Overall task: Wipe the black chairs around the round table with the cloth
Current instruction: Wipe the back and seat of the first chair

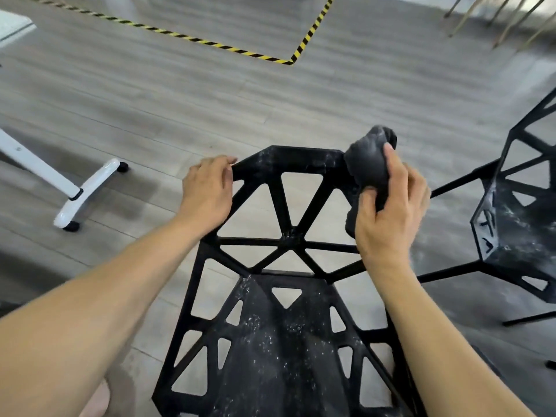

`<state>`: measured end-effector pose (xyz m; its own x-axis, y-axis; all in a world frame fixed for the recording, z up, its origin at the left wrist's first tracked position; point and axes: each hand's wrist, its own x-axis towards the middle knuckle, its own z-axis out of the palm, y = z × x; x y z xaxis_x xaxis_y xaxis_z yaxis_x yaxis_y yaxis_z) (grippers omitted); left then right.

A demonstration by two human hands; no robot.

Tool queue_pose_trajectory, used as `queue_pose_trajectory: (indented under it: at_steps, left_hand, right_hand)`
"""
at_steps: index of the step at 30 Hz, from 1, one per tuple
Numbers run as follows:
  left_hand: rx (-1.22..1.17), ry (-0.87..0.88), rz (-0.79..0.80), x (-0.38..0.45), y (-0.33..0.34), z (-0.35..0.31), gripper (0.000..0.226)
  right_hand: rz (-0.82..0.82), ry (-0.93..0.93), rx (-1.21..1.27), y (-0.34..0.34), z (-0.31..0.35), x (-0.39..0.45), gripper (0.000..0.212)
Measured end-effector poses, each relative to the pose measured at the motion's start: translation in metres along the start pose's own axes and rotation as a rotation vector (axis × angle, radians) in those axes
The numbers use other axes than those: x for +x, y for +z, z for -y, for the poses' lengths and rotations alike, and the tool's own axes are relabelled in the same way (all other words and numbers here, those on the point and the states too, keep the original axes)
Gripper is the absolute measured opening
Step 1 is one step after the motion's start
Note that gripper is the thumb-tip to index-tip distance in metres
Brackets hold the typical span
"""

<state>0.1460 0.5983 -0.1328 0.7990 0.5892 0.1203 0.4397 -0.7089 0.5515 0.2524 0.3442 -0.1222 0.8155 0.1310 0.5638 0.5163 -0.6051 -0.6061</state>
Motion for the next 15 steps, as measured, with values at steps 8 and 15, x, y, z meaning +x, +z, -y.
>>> queue_pose_trajectory:
  at_steps: [8, 15]
  left_hand:
    - [-0.288, -0.072, 0.135, 0.015, 0.011, 0.017, 0.028]
    - [-0.346, -0.059, 0.089, 0.018, 0.016, 0.031, 0.025]
  right_hand:
    - [0.017, -0.067, -0.206, 0.104, -0.009, 0.014, 0.051]
    - [0.182, -0.464, -0.02, 0.173, 0.088, -0.029, 0.044]
